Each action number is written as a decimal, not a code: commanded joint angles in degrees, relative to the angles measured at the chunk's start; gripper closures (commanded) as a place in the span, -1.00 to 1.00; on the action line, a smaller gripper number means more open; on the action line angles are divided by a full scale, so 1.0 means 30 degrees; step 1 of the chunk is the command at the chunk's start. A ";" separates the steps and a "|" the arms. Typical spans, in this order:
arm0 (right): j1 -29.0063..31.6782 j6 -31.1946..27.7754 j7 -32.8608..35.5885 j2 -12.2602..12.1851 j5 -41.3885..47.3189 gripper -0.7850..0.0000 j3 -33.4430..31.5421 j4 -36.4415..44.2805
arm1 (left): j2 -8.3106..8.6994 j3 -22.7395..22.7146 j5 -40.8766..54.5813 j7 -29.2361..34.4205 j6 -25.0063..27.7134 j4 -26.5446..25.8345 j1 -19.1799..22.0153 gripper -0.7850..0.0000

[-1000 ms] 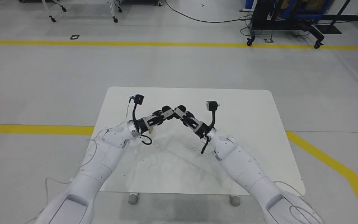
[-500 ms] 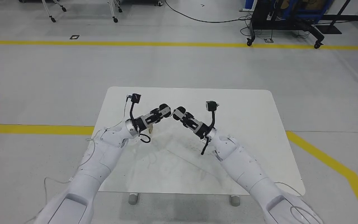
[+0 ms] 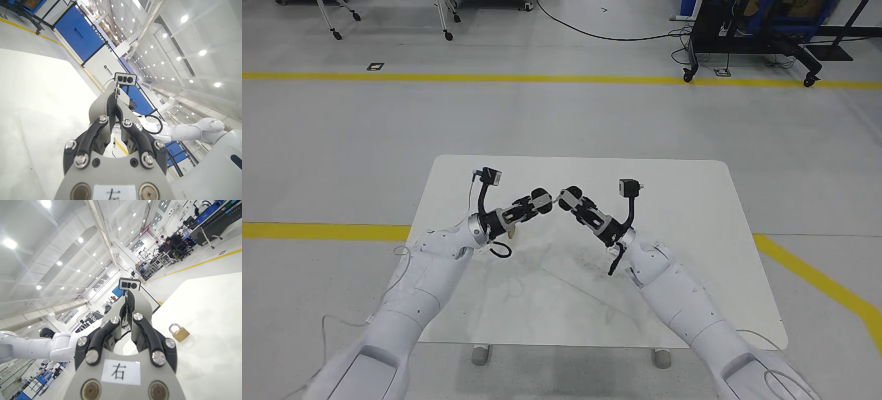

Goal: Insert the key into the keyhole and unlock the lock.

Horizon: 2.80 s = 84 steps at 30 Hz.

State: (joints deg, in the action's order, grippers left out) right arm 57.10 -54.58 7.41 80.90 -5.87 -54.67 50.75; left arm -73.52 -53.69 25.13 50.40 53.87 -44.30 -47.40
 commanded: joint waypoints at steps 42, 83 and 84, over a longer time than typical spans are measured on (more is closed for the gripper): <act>0.0117 0.0223 0.1706 0.0253 0.0640 -1.00 -0.0240 0.0011 | 0.0200 0.1339 0.0443 -0.0554 0.0554 0.0756 0.0503 1.00; 0.2072 0.2308 1.4173 -0.2230 0.2492 -0.74 -0.2781 0.3987 | 0.1674 0.1314 -0.4709 0.1627 -0.1624 -0.3535 -0.0191 1.00; 0.2083 0.2282 1.4310 -0.2253 0.2643 -0.67 -0.2773 0.4018 | 0.1710 0.1459 -0.4796 0.1685 -0.1683 -0.3716 -0.0211 1.00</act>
State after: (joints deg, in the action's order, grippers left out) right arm 63.30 -47.56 49.85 74.20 1.46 -63.05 62.68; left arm -68.51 -49.78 11.04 55.33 48.96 -54.88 -47.95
